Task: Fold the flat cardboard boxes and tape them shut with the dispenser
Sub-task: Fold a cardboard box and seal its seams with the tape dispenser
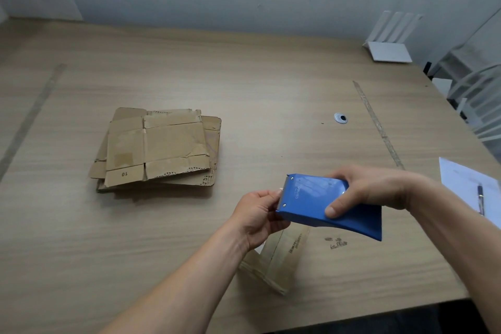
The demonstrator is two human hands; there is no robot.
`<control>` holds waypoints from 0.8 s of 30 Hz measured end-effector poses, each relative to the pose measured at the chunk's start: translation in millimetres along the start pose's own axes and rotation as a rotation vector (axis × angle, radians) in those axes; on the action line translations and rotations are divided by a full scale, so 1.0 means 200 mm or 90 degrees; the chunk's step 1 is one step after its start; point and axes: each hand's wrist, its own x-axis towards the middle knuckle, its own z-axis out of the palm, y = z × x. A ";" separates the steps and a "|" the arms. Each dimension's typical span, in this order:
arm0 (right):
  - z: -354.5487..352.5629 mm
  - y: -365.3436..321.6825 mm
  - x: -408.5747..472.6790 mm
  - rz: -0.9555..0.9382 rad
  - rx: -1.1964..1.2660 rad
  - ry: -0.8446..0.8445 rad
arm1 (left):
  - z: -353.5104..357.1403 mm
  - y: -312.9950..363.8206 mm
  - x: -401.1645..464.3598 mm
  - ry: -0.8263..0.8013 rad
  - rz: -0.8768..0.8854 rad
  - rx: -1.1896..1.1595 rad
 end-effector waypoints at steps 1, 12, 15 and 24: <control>0.00 0.00 0.00 0.001 0.002 0.000 | 0.00 0.00 0.00 0.013 0.009 0.024; 0.04 0.17 -0.01 0.024 0.020 -0.012 | -0.04 0.04 0.12 0.191 0.070 0.180; 0.03 0.29 -0.07 0.066 0.019 -0.005 | -0.12 0.04 0.16 0.242 0.089 0.222; 0.09 0.48 -0.04 0.125 0.023 0.020 | -0.15 -0.05 0.24 0.266 0.127 0.379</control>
